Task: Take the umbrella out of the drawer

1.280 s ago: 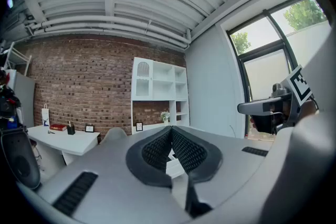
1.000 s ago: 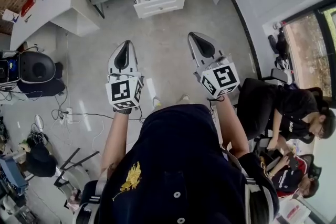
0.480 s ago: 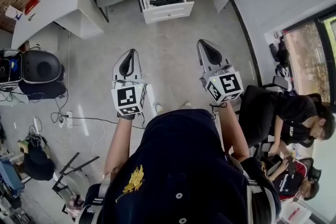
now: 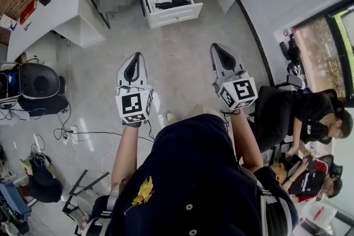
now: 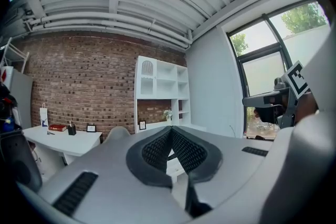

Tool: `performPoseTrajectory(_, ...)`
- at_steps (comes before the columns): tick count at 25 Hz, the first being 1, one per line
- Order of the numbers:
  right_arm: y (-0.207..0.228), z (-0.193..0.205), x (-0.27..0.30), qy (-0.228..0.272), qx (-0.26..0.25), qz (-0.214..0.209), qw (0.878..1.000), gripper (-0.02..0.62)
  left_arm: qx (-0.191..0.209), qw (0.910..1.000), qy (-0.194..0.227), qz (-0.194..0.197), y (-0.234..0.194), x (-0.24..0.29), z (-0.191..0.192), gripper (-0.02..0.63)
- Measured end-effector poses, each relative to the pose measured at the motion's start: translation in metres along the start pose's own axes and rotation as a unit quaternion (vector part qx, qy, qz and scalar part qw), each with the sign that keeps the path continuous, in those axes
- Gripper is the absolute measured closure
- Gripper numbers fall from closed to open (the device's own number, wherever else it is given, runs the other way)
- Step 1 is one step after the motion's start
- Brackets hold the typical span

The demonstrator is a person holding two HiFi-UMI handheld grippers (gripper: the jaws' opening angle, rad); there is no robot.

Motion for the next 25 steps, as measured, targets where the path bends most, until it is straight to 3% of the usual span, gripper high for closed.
performPoseTrajectory(6,-0.003,0.014,-0.005,-0.026,-0.010,0.000,1.000,0.568,-0.011,0.9999,-0.009,0.003,-0.004,0.005,0.016,0.589)
performPoseTrajectory(12,0.022,0.023,0.031,-0.034,-0.002,-0.004,0.999,0.568,-0.003,0.9995,-0.032,0.002,-0.002,0.034,0.028,0.589)
performPoseTrajectory(16,0.046,0.032,0.079,-0.027,0.005,-0.017,0.999,0.568,0.007,0.9996,-0.028,0.009,0.004,0.072,0.030,0.589)
performPoseTrajectory(25,0.128,0.039,0.179,-0.013,0.004,-0.054,0.998,0.566,0.019,0.9983,-0.050,-0.021,-0.011,0.188,0.030,0.589)
Point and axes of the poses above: the fingertips, and each gripper's own axes: x forward along the fingers, y to its right, z out of its underside, the point moved 4 cm from there along -x, backward along the fingers, and after that the axes turned 7 degrees about y, right-handed, at the moved point
